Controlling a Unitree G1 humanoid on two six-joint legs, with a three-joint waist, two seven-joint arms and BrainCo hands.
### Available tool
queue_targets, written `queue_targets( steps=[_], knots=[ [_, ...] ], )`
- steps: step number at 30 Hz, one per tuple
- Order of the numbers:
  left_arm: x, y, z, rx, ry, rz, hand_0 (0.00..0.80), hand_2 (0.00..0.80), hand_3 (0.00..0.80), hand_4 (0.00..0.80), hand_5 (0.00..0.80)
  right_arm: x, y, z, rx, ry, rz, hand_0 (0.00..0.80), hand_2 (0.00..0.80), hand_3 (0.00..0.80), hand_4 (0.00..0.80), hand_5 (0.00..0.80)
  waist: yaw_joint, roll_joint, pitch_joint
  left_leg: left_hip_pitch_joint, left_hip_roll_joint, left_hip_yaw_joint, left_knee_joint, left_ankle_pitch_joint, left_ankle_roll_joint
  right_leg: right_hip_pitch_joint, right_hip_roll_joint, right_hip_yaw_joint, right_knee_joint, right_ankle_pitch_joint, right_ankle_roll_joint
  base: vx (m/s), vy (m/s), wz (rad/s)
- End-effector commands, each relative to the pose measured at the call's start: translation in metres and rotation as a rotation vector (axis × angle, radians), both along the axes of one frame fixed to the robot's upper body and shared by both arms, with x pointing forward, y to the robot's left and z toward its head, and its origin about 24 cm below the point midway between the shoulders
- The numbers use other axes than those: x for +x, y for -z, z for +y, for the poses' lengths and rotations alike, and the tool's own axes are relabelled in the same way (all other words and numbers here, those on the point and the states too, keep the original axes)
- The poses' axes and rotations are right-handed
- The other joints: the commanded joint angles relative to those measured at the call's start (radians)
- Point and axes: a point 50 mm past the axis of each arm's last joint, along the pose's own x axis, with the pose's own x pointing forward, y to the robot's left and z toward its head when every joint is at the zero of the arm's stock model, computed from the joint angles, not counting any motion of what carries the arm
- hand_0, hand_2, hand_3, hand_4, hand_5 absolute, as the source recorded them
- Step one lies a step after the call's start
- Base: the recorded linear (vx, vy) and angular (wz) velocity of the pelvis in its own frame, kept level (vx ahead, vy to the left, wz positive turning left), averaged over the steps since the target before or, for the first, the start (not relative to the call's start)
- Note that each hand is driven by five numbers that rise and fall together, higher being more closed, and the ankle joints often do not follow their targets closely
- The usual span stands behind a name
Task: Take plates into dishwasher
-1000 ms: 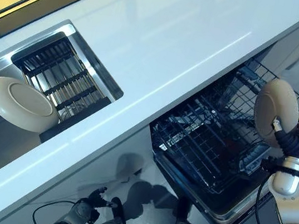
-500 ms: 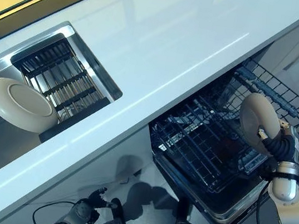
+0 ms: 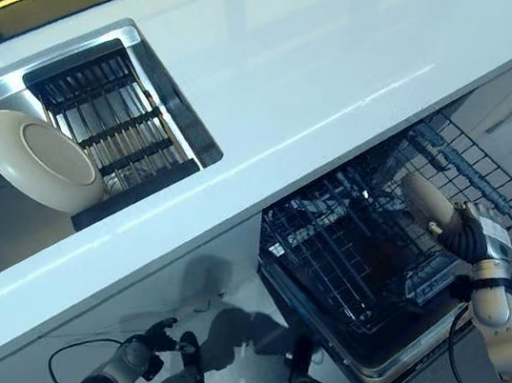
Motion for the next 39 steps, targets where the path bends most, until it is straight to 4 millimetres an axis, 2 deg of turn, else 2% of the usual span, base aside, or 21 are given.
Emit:
queue_targets(
  steps=[1, 7, 17, 29, 39],
  knots=[
    [0.018, -0.013, 0.02, 0.07, 0.029, -0.043, 0.0, 0.0, 0.0, 0.0, 0.0, 0.013, -0.037, 0.0, -0.069, 0.021, -0.094, 0.8, 0.8, 0.8, 0.8, 0.8, 0.024, -0.069, -0.021, -0.032, -0.016, 0.012, -0.003, -0.016, -0.008, 0.007, 0.021, 0.021, 0.086, -0.109, -0.006, 0.0, 0.0, 0.0],
    [0.024, -0.017, 0.02, 0.08, 0.053, -0.052, 0.0, 0.0, 0.0, 0.0, 0.0, 0.023, -0.039, -0.004, -0.081, 0.085, -0.07, 0.8, 0.8, 0.8, 0.8, 0.8, 0.042, -0.069, -0.01, -0.041, -0.017, 0.002, -0.003, -0.013, -0.006, 0.002, 0.023, 0.016, 0.088, -0.109, -0.008, -0.004, -0.005, 0.02],
    [0.031, -0.02, 0.013, 0.082, 0.096, -0.059, 0.0, 0.0, 0.0, 0.0, 0.0, 0.043, -0.026, -0.002, 0.034, 0.166, -0.02, 0.8, 0.8, 0.8, 0.8, 0.8, 0.072, -0.049, 0.017, -0.057, -0.027, -0.021, -0.003, -0.011, -0.002, -0.015, 0.015, 0.003, 0.106, -0.115, -0.013, -0.002, -0.003, 0.04],
    [0.036, -0.021, 0.006, 0.07, 0.125, -0.072, 0.0, 0.0, 0.0, 0.0, 0.0, 0.057, -0.009, 0.003, 0.121, 0.231, 0.013, 0.8, 0.8, 0.8, 0.8, 0.8, 0.093, -0.012, 0.046, -0.071, -0.042, -0.04, -0.003, -0.011, 0.001, -0.043, -0.002, -0.006, 0.136, -0.125, -0.018, 0.003, 0.007, 0.03],
    [0.041, -0.023, -0.002, 0.043, 0.144, -0.094, 0.0, 0.0, 0.0, 0.0, 0.0, 0.065, -0.01, 0.001, 0.112, 0.269, 0.028, 0.8, 0.8, 0.8, 0.8, 0.8, 0.107, 0.027, 0.072, -0.088, -0.056, -0.056, -0.003, -0.006, 0.002, -0.076, -0.014, -0.015, 0.168, -0.137, -0.025, 0.001, 0.014, 0.04]
  ],
)
